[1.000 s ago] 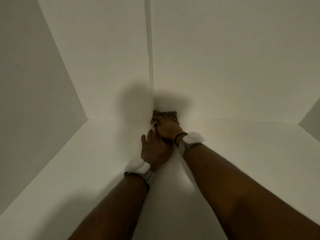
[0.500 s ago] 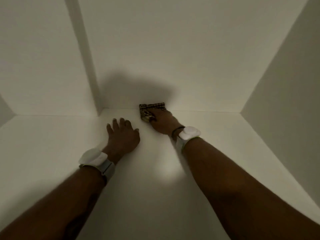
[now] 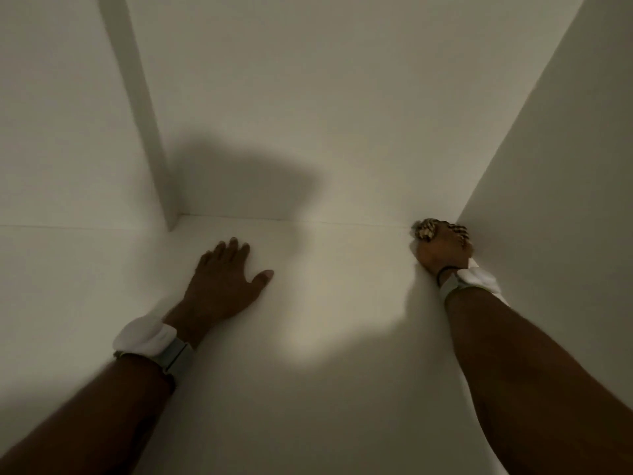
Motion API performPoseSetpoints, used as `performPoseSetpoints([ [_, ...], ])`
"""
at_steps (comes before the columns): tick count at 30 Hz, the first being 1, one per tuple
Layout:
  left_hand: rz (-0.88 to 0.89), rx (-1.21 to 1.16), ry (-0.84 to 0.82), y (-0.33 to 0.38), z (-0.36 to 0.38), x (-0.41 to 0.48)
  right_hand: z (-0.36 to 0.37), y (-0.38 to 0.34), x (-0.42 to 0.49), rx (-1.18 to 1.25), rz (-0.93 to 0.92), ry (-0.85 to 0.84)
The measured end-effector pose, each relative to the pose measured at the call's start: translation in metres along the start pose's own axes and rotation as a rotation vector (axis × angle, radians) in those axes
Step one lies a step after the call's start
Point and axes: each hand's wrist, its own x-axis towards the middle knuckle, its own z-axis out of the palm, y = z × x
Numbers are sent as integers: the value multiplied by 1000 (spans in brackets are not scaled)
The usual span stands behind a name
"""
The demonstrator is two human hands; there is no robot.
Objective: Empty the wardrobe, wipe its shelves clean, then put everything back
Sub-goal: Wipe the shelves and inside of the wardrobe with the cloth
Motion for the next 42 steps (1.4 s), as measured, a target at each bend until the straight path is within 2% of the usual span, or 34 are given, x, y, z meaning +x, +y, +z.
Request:
performPoseSetpoints([
  [2, 60, 9, -20, -18, -6, -21, 16, -26, 0, -17, 117, -44],
  [4, 77, 11, -22, -24, -7, -42, 30, -72, -15, 28, 234, -173],
  [6, 63, 6, -2, -26, -5, -63, 28, -136, -53, 69, 227, -218],
  [8, 46, -21, 6, -23, -3, -81, 22, -202, -105, 86, 47, -234],
  [11, 47, -39, 33, -26, -2, -104, 21, -303, -185, 106, -483, -294],
  [12, 68, -10, 42, -29, -3, -108, 23, -332, -205, 130, -600, -342],
  [14, 125, 109, 40, -35, -6, -115, 25, -377, -228, 134, -712, -504],
  [16, 159, 178, 13, -39, -7, -116, 23, -395, -233, 99, -740, -590],
  [19, 108, 130, 56, -42, -5, -115, 12, -378, -230, 81, -788, -608],
  [22, 74, 28, 94, -40, 0, -113, 0, -329, -212, 103, -771, -616],
  [29, -71, 28, -60, -11, -7, -103, -8, -82, -108, 34, -496, -273],
  [32, -162, 34, -4, 15, 0, -100, -18, 20, -63, -68, -316, -198],
  [34, -187, 12, 45, 23, 8, -102, -22, 61, -42, -93, -231, -242],
  [36, -174, 27, 47, 18, 7, -104, -16, 61, -39, -90, -122, -282],
  [39, -117, 14, -9, 9, 2, -114, -8, 0, -67, -85, 64, -268],
  [42, -58, 10, -51, 1, -7, -137, -1, -101, -124, -13, -91, -255],
])
